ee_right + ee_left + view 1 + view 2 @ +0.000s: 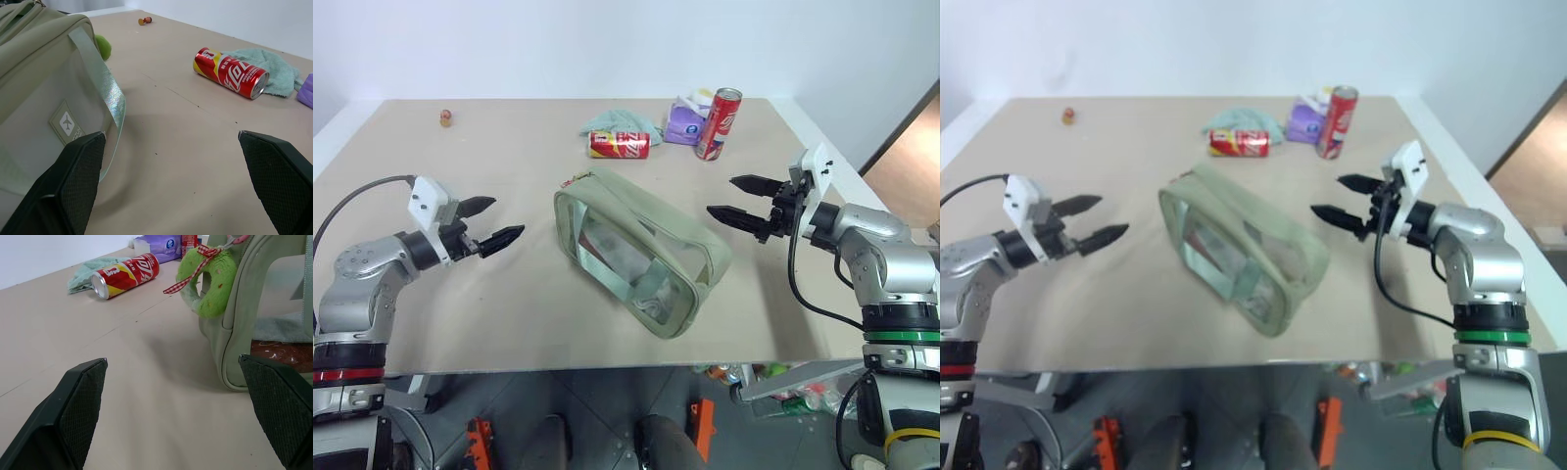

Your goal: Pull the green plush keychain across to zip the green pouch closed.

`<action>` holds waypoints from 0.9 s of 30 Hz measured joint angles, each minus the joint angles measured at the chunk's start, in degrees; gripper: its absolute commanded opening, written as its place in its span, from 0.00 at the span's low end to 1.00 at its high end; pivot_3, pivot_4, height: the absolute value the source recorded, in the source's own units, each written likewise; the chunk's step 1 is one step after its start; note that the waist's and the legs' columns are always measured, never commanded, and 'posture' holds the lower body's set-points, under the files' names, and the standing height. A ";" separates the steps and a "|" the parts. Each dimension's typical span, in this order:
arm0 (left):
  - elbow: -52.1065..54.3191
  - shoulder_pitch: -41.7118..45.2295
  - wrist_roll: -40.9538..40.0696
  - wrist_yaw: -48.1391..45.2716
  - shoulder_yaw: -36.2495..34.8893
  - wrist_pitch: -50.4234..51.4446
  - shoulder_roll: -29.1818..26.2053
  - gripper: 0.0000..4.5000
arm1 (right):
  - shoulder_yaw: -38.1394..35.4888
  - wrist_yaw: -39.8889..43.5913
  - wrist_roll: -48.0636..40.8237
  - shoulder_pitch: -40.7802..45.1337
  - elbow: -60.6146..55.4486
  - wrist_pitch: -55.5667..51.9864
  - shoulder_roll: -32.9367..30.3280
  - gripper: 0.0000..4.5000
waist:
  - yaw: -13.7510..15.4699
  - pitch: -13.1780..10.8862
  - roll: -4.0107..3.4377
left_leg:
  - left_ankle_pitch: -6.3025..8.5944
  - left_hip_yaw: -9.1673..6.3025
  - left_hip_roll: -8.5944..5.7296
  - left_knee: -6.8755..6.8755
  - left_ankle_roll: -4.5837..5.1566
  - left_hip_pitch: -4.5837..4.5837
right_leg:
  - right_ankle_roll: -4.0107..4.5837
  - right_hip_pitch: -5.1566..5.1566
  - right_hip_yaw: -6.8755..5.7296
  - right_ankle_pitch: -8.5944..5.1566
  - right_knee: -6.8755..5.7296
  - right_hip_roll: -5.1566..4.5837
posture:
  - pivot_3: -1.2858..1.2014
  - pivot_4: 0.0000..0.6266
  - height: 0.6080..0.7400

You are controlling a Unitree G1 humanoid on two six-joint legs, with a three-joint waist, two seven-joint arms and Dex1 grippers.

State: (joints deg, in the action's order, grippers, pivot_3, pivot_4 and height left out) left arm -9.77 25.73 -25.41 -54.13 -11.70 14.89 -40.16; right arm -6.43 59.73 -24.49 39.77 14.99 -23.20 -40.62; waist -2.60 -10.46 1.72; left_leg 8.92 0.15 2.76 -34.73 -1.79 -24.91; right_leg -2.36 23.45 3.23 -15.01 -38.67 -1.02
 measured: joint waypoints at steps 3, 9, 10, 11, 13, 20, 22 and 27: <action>0.88 -0.42 -0.47 0.89 -0.44 0.41 0.88 0.99 | -0.04 -0.08 0.17 -0.01 0.02 0.72 0.13 1.00 | 0.00 0.00 0.00 | 0.00 0.00 0.00 -0.02 0.00 0.03 | -0.03 -0.02 0.00 0.00 0.00 0.00 | 0.52 0.24 1.00; 3.23 -1.15 -5.00 -0.17 -1.41 3.28 1.67 0.99 | -0.29 -0.91 0.48 -0.10 0.02 2.12 0.26 1.00 | 0.00 0.00 0.00 | -0.01 0.00 0.01 -0.02 0.00 0.03 | -0.03 -0.02 0.01 0.01 -0.01 0.02 | 0.52 0.24 1.00; 3.63 -1.16 -5.29 -0.39 -1.64 3.80 1.62 0.99 | -0.30 -1.00 0.47 -0.26 0.01 2.15 0.26 1.00 | 0.00 0.00 0.00 | -0.01 0.00 0.01 -0.02 0.00 0.03 | -0.04 -0.02 0.01 0.01 -0.01 0.02 | 0.52 0.24 1.00; 3.71 -1.16 -5.54 -0.52 -1.65 3.97 1.55 0.99 | -0.32 -1.03 0.47 -0.39 0.01 2.15 0.26 1.00 | 0.00 0.00 0.00 | -0.01 0.00 0.01 -0.02 0.00 0.03 | -0.04 -0.03 0.01 0.01 -0.01 0.01 | 0.52 0.24 1.00; 3.78 -1.21 -5.96 -0.81 -1.67 4.19 1.44 0.99 | -0.32 -1.07 0.47 -0.58 0.01 2.15 0.28 1.00 | 0.00 0.00 0.00 | -0.01 0.00 0.01 -0.02 0.00 0.03 | -0.04 -0.03 0.01 0.01 -0.01 0.01 | 0.52 0.24 1.00; 15.81 -2.71 -15.11 -9.28 -0.96 15.33 -3.71 0.99 | -5.41 -4.13 -2.97 -0.46 -3.11 -1.91 -0.99 1.00 | -0.03 -0.02 -0.01 | 0.00 -0.01 0.00 -0.02 0.00 -0.06 | -0.03 0.03 0.01 0.00 0.00 -0.02 | 0.52 0.24 1.00; 20.94 -2.67 -18.23 -11.51 -0.09 18.28 -5.24 0.99 | -7.05 -5.07 -5.37 -0.51 -7.90 -4.98 -2.38 1.00 | -0.02 -0.03 -0.04 | 0.00 -0.01 -0.01 -0.01 -0.01 -0.03 | -0.01 0.00 0.00 -0.01 0.00 -0.04 | 0.52 0.24 1.00; 27.68 -3.52 -22.08 -14.63 2.83 23.04 -6.46 0.99 | -10.04 -6.69 -14.71 -6.05 -25.05 -16.62 -5.40 1.00 | 0.02 -0.02 -0.02 | 0.00 -0.07 0.03 0.02 0.00 0.08 | -0.02 -0.09 -0.03 -0.13 -0.01 0.04 | 0.52 0.24 1.00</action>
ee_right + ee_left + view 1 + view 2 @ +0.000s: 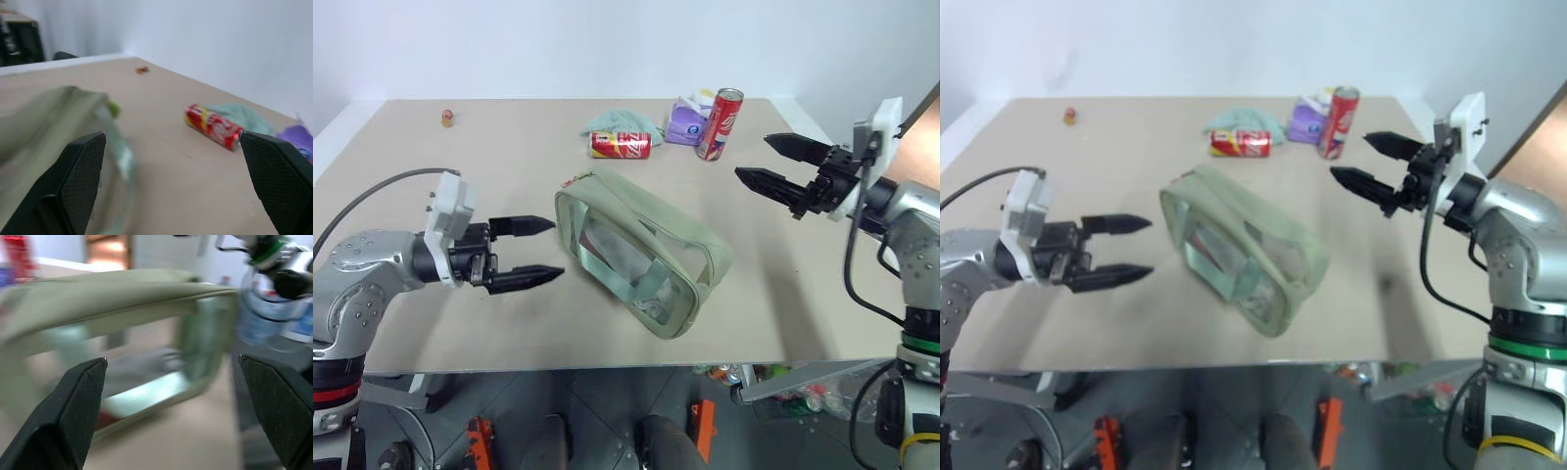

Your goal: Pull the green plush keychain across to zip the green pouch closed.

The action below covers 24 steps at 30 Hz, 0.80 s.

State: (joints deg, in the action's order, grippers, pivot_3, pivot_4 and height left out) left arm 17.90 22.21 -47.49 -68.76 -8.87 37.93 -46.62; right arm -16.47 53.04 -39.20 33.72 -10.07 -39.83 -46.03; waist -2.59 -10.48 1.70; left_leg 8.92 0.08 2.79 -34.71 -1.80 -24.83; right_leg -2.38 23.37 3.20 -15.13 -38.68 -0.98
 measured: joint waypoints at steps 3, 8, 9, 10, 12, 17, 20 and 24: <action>1.29 -0.67 -0.26 -1.33 1.76 0.68 -0.04 0.99 | 0.05 -1.16 -3.98 -5.14 -6.13 -5.34 -0.12 1.00 | -0.01 0.00 0.00 | -0.01 0.03 0.00 -0.06 0.01 0.06 | 0.02 -0.04 0.03 0.03 -0.02 0.00 | 0.52 0.24 1.00; 1.78 -0.39 0.42 -1.85 4.94 0.44 0.76 0.99 | 1.58 -3.20 -5.43 -11.65 -11.95 -7.31 0.24 1.00 | -0.03 0.00 0.01 | -0.02 0.07 0.00 -0.18 0.03 0.09 | -0.02 -0.08 0.08 0.09 -0.02 0.00 | 0.52 0.24 1.00; 1.78 0.00 0.88 -1.84 5.55 0.00 1.05 0.99 | 1.97 -3.52 -5.44 -12.63 -12.30 -7.30 0.60 1.00 | -0.02 0.00 0.01 | -0.02 0.07 0.00 -0.19 0.03 0.09 | -0.02 -0.08 0.08 0.10 -0.02 0.00 | 0.52 0.24 1.00; 1.76 0.34 1.15 -1.86 5.88 -0.33 1.29 0.99 | 2.47 -3.69 -5.44 -13.25 -12.32 -7.30 1.00 1.00 | 0.00 0.01 0.02 | -0.02 0.06 0.00 -0.21 0.03 0.09 | -0.02 -0.11 0.07 0.10 -0.02 0.00 | 0.52 0.24 1.00; 1.56 1.58 1.67 -1.85 6.39 -0.81 1.96 0.99 | 3.62 -4.10 -5.57 -14.05 -12.30 -7.44 1.97 1.00 | 0.01 0.01 0.01 | -0.02 0.07 0.00 -0.21 0.04 0.07 | -0.04 -0.08 0.09 0.11 -0.02 0.01 | 0.52 0.24 1.00; 0.67 2.57 2.52 -1.84 6.66 -1.56 2.29 1.00 | 5.16 -3.26 -5.62 -14.37 -11.86 -7.25 2.42 0.75 | -0.01 0.01 0.01 | -0.02 0.04 0.01 -0.18 0.04 0.04 | -0.03 -0.06 0.07 0.07 -0.01 0.05 | 0.52 0.24 1.00; 0.69 2.50 2.56 -1.70 6.66 -1.60 2.30 1.00 | 5.50 -2.60 -5.54 -14.90 -10.87 -6.91 2.46 0.51 | 0.02 0.01 0.01 | -0.02 0.03 0.01 -0.18 0.04 0.01 | -0.04 -0.05 0.07 0.05 -0.01 0.04 | 0.52 0.24 1.00; 0.73 1.68 2.61 -1.37 6.65 -1.67 2.30 1.00 | 5.81 -1.47 -5.50 -14.86 -10.38 -6.52 2.31 0.23 | 0.02 0.01 0.01 | -0.02 0.03 0.01 -0.19 0.04 0.02 | -0.04 -0.05 0.06 0.05 -0.01 0.04 | 0.52 0.24 1.00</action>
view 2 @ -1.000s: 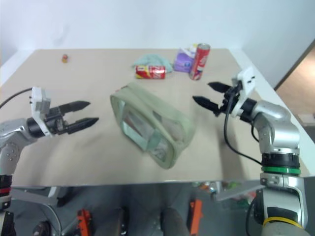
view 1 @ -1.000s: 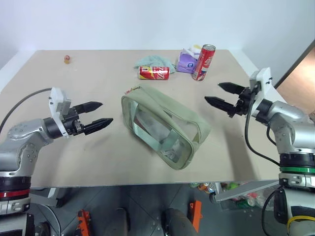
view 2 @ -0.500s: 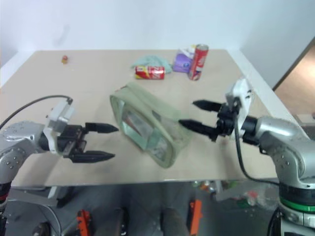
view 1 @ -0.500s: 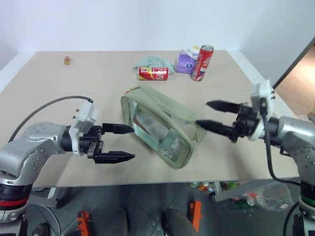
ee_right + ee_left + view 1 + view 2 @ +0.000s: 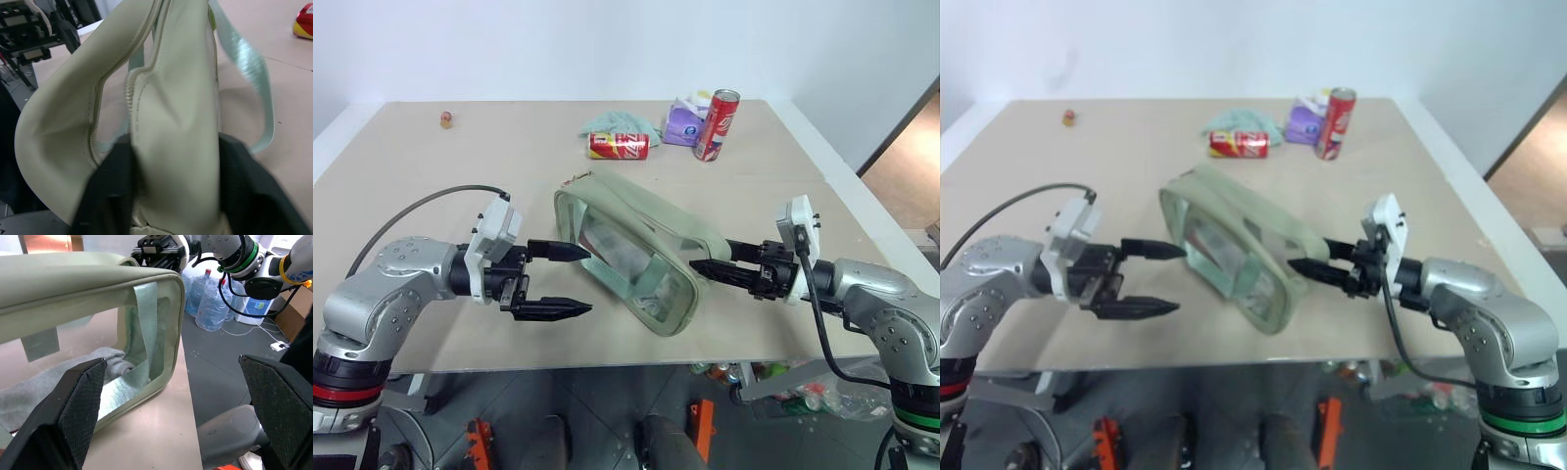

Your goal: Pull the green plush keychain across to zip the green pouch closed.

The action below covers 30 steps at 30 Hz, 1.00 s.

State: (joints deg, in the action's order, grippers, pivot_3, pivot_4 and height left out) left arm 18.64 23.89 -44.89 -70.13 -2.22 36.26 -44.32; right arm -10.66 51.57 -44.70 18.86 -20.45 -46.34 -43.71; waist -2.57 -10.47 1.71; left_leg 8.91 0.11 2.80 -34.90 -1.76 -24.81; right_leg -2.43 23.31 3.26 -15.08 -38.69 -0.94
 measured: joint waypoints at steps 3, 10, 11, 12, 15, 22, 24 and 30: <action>0.10 -1.02 0.01 0.75 -0.03 -0.01 0.00 1.00 | 1.37 2.20 0.40 0.57 1.15 0.57 -1.49 0.01 | 0.00 0.00 0.00 | 0.00 0.00 0.01 -0.01 0.00 0.01 | 0.01 0.00 -0.01 0.01 0.00 0.00 | 0.52 0.24 1.00; 0.51 -1.72 1.06 2.12 -0.31 -0.26 0.15 1.00 | 11.48 14.53 12.06 18.16 21.13 11.21 -4.95 0.01 | -0.32 -0.03 -0.03 | -0.01 0.12 0.03 -0.03 0.01 0.11 | 0.10 0.02 0.10 0.11 0.00 0.04 | 0.52 0.24 1.00; 0.56 -1.74 1.10 2.20 -0.31 -0.29 0.30 1.00 | 13.04 16.22 14.46 21.41 25.35 13.96 -4.82 0.01 | -0.27 -0.03 -0.03 | -0.01 0.11 0.03 -0.03 0.01 0.11 | 0.09 0.02 0.10 0.12 0.00 0.05 | 0.52 0.24 1.00; 0.61 -1.77 1.13 2.26 -0.29 -0.31 0.41 1.00 | 14.33 18.11 17.14 24.59 29.70 17.31 -4.58 0.01 | -0.20 -0.03 -0.02 | -0.01 0.09 0.04 -0.02 0.01 0.10 | 0.08 0.02 0.08 0.11 0.00 0.07 | 0.52 0.24 1.00; 0.60 -1.83 1.31 2.40 -0.27 -0.39 0.58 1.00 | 17.70 22.45 23.10 31.13 41.09 26.14 -2.44 0.01 | -0.12 -0.03 -0.02 | 0.01 0.08 0.06 0.01 -0.01 0.05 | 0.07 0.04 0.06 0.05 0.00 0.08 | 0.52 0.24 1.00; 2.33 -2.48 1.52 4.01 -0.24 -0.43 1.02 1.00 | 21.79 28.96 34.25 45.66 67.77 46.65 3.57 0.16 | -0.24 -0.03 -0.03 | 0.04 0.10 0.06 0.10 -0.01 0.07 | 0.15 0.07 0.10 0.05 0.00 0.08 | 0.52 0.24 1.00; 2.72 -3.30 1.50 4.53 -0.41 -0.42 0.99 1.00 | 21.24 29.33 34.77 46.33 70.81 47.65 3.85 0.29 | -0.22 -0.04 -0.04 | 0.03 0.10 0.06 0.10 -0.02 0.07 | 0.17 0.06 0.10 0.07 0.00 0.07 | 0.52 0.24 1.00; 2.80 -4.26 1.50 4.66 -0.58 -0.40 0.61 1.00 | 12.38 27.40 29.50 46.65 68.31 39.65 4.06 0.75 | -0.18 -0.05 -0.06 | 0.03 0.10 0.06 0.09 -0.02 0.08 | 0.24 0.07 0.10 0.11 -0.06 0.06 | 0.52 0.24 1.00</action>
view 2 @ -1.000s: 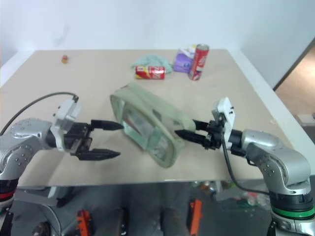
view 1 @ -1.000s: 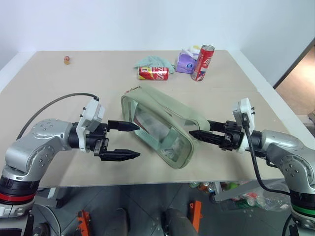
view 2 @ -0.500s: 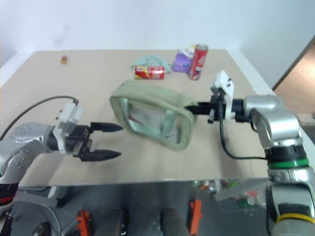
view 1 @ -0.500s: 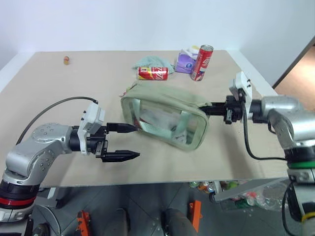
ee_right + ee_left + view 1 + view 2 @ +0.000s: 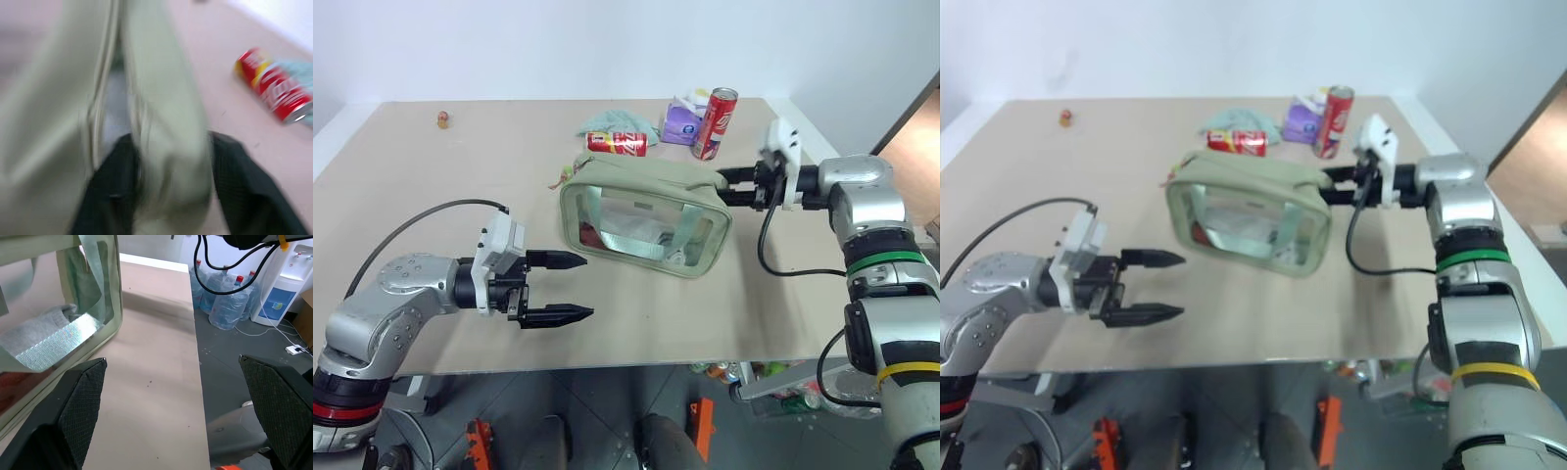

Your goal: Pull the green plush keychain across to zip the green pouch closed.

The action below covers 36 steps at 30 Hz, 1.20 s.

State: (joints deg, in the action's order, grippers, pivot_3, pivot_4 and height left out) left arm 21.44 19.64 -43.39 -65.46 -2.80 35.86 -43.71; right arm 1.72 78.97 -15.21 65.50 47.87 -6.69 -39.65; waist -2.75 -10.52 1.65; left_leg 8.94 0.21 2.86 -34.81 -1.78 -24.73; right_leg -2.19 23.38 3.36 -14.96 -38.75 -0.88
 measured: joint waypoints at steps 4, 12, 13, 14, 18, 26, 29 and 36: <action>-0.12 0.64 0.05 -0.10 0.14 0.00 0.05 1.00 | -5.74 -4.35 -3.92 -3.68 -11.49 -7.85 -2.58 0.99 | 0.20 0.00 0.00 | 0.00 -0.03 0.00 0.01 0.00 -0.03 | 0.01 0.00 -0.04 -0.04 -0.01 -0.01 | 0.52 0.24 1.00; -2.53 4.47 -0.12 -1.42 0.79 -0.16 1.97 1.00 | -14.73 -15.10 -13.88 -24.56 -42.39 -26.77 -5.39 0.99 | 0.60 0.00 0.00 | 0.00 -0.07 -0.02 -0.01 0.00 -0.03 | -0.12 -0.01 -0.06 -0.12 -0.03 -0.01 | 0.52 0.24 1.00; -2.66 4.74 -0.18 -1.56 0.85 -0.19 2.07 1.00 | -15.17 -16.04 -14.80 -26.96 -45.36 -28.34 -5.39 0.99 | 0.51 0.00 0.00 | 0.00 -0.06 -0.01 -0.02 0.00 -0.02 | -0.12 -0.01 -0.05 -0.13 -0.04 0.01 | 0.52 0.24 1.00; -2.84 5.10 -0.17 -1.77 0.92 -0.21 2.13 1.00 | -15.68 -17.28 -15.70 -29.11 -48.01 -29.83 -5.36 0.99 | 0.40 0.00 -0.01 | 0.00 -0.05 -0.01 -0.02 0.00 -0.01 | -0.12 -0.01 -0.02 -0.12 -0.06 0.01 | 0.52 0.24 1.00; -3.68 6.82 0.74 -2.01 1.24 -1.42 3.65 1.00 | -16.47 -22.76 -19.35 -34.91 -57.21 -34.11 -3.85 0.99 | 0.08 0.00 -0.01 | -0.01 -0.04 -0.01 -0.07 0.02 0.10 | -0.14 -0.07 0.03 -0.05 -0.11 0.05 | 0.52 0.24 1.00; -6.82 9.77 4.97 2.69 1.70 -7.27 9.11 1.00 | -13.65 -26.13 -20.04 -36.41 -59.51 -34.03 -1.41 0.99 | 0.11 0.01 0.01 | -0.04 -0.03 -0.01 -0.23 0.03 0.05 | -0.23 -0.11 0.06 0.03 -0.09 0.05 | 0.52 0.24 1.00; -6.85 9.93 5.41 3.33 1.70 -8.08 9.13 1.00 | -12.51 -26.32 -19.35 -36.40 -58.69 -32.59 -1.18 0.77 | 0.12 0.01 0.01 | -0.03 -0.04 -0.01 -0.20 0.03 0.03 | -0.23 -0.10 0.04 -0.01 -0.09 0.05 | 0.52 0.24 1.00; -6.82 9.90 5.82 5.10 1.67 -8.39 9.09 1.00 | -10.24 -25.21 -17.04 -37.41 -55.77 -28.51 -1.17 0.20 | 0.12 0.01 0.01 | -0.03 -0.04 -0.01 -0.20 0.03 0.02 | -0.24 -0.09 0.05 -0.02 -0.08 0.05 | 0.52 0.24 1.00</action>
State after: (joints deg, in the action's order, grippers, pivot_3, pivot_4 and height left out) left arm 14.62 29.54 -37.58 -60.37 -1.13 27.47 -34.61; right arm -8.52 53.76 -32.24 28.09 -7.90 -35.21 -40.82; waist -2.63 -10.51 1.66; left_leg 8.91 0.17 2.85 -35.01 -1.75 -24.72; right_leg -2.43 23.29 3.42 -14.98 -38.83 -0.83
